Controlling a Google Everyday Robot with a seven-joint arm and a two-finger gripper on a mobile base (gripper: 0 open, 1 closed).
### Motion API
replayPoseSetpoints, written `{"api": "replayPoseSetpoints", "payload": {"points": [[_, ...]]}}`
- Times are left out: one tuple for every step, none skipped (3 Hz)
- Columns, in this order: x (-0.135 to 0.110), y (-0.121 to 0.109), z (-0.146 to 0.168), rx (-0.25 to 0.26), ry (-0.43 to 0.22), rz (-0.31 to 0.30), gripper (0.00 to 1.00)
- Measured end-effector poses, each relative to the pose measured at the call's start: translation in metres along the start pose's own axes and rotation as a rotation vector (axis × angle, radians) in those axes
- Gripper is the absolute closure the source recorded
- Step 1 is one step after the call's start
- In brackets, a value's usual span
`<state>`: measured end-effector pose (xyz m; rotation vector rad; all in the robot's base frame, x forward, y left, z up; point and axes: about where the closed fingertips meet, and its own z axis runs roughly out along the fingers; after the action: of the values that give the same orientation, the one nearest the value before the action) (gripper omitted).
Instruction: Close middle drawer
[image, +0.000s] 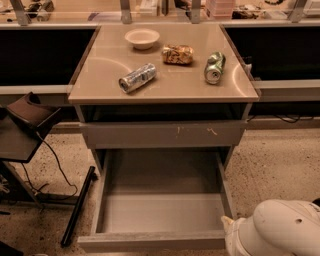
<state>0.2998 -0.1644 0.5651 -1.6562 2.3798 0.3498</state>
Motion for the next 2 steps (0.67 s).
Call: {"api": "replayPoseSetpoints", "payload": {"points": [[0.001,0.007,0.008,0.0,-0.005,-0.01,0.0],[0.021,0.018,0.056,-0.056,-0.004,0.021,0.0]]}}
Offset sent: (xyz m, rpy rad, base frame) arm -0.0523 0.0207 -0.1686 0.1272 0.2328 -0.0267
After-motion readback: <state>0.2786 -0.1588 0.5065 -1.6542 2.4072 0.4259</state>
